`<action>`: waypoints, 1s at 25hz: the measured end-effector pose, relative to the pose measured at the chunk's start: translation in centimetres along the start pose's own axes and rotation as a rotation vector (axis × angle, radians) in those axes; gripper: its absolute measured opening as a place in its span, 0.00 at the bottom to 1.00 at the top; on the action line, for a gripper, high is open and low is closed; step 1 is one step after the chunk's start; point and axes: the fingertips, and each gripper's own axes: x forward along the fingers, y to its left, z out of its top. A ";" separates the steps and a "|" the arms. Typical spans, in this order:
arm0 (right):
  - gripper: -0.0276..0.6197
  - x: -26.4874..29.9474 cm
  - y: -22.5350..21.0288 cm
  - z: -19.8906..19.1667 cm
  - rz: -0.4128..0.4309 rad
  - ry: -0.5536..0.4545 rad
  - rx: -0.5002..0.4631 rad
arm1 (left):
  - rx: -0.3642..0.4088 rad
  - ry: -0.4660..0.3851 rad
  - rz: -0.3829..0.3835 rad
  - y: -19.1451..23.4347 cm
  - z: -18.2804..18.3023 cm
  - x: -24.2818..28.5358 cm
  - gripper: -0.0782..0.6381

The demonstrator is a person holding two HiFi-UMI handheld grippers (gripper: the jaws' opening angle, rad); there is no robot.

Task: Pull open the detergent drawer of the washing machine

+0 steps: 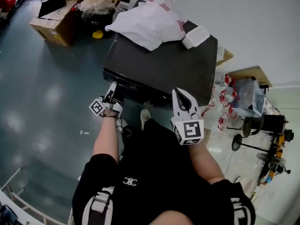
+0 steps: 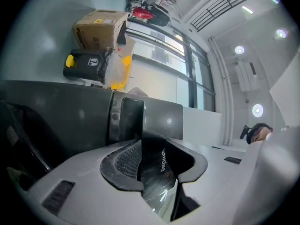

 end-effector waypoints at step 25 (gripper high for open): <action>0.05 3.0 5.0 0.3 0.130 -0.010 0.136 | -0.027 0.049 -0.007 -4.7 -2.6 -10.4 0.31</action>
